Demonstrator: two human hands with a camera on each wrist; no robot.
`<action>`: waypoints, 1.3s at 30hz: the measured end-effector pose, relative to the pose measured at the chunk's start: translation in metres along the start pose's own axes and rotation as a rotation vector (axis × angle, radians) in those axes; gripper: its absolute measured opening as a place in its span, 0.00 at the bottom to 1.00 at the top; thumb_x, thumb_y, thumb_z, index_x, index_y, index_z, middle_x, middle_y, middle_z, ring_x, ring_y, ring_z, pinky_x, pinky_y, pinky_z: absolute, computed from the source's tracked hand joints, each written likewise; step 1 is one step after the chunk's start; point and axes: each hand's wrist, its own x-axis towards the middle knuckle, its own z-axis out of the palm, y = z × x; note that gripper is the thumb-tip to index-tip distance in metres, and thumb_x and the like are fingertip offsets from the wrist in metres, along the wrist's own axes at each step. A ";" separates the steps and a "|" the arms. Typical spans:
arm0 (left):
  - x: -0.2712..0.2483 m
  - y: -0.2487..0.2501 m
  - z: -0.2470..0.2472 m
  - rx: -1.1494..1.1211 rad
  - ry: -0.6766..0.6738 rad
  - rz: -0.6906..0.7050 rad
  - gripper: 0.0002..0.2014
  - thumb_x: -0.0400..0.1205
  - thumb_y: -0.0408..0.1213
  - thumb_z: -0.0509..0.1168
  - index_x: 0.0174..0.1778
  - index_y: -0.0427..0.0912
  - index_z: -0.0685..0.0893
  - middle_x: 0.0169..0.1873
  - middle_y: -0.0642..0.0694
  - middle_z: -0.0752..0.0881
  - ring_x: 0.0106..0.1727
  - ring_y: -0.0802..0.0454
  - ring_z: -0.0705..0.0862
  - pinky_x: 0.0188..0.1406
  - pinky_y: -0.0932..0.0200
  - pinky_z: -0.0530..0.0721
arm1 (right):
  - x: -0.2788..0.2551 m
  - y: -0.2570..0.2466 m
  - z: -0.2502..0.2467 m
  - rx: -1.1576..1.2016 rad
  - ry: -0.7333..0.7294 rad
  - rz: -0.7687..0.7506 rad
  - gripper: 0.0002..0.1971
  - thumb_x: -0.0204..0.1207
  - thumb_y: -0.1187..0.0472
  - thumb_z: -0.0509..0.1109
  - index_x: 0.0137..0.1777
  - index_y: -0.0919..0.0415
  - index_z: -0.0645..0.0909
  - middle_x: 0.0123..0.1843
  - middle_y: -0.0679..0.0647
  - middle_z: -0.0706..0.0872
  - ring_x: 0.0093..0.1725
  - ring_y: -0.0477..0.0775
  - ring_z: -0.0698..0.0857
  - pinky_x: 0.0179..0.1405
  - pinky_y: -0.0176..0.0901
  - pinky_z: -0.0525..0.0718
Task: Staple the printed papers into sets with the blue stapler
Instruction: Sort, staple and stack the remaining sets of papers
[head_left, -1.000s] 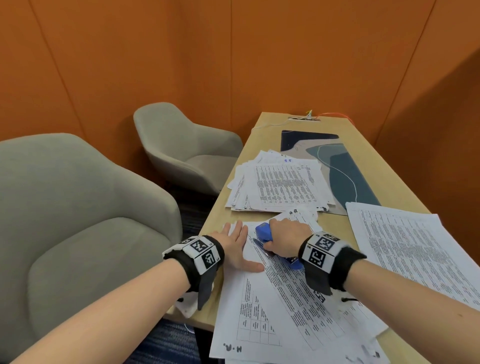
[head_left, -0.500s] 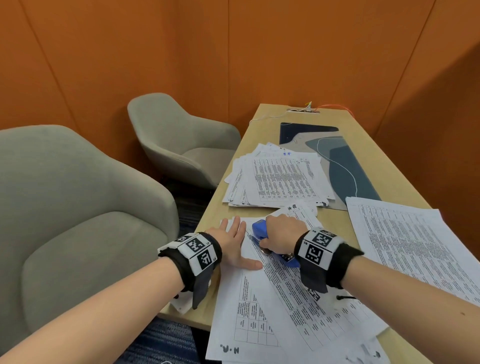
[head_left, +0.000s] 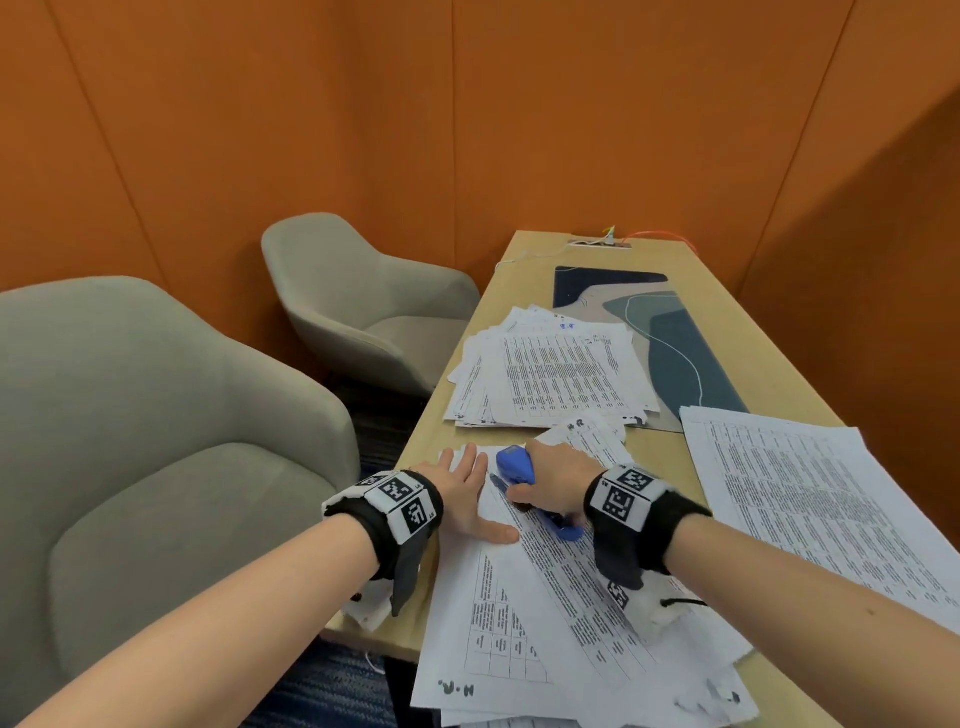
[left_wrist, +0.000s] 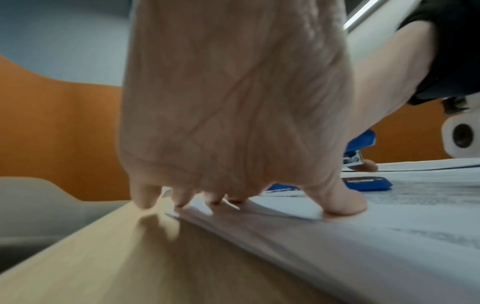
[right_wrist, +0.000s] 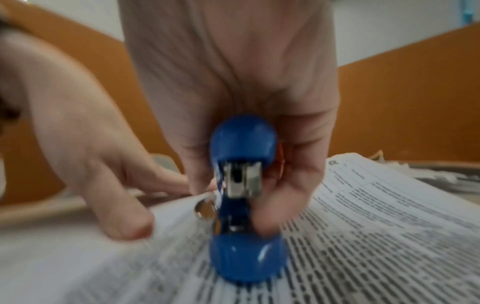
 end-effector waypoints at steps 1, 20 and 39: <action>-0.001 -0.001 0.000 -0.004 0.021 0.007 0.58 0.72 0.75 0.54 0.83 0.42 0.33 0.82 0.43 0.31 0.84 0.37 0.35 0.82 0.40 0.44 | -0.003 0.003 -0.001 0.032 -0.032 -0.005 0.22 0.78 0.49 0.67 0.64 0.64 0.72 0.57 0.58 0.83 0.48 0.55 0.79 0.36 0.40 0.75; 0.004 0.010 0.014 -0.068 0.048 -0.059 0.69 0.62 0.82 0.57 0.82 0.39 0.31 0.82 0.41 0.30 0.83 0.41 0.33 0.82 0.46 0.40 | -0.007 0.003 0.029 0.041 0.120 0.066 0.22 0.85 0.48 0.53 0.69 0.65 0.68 0.67 0.62 0.79 0.64 0.65 0.80 0.56 0.50 0.75; -0.008 0.012 0.007 -0.038 0.069 -0.068 0.69 0.62 0.83 0.56 0.82 0.37 0.33 0.82 0.39 0.32 0.84 0.39 0.35 0.82 0.46 0.39 | -0.015 0.034 -0.001 0.270 0.070 0.082 0.18 0.84 0.48 0.55 0.62 0.63 0.68 0.50 0.58 0.82 0.40 0.57 0.81 0.33 0.42 0.74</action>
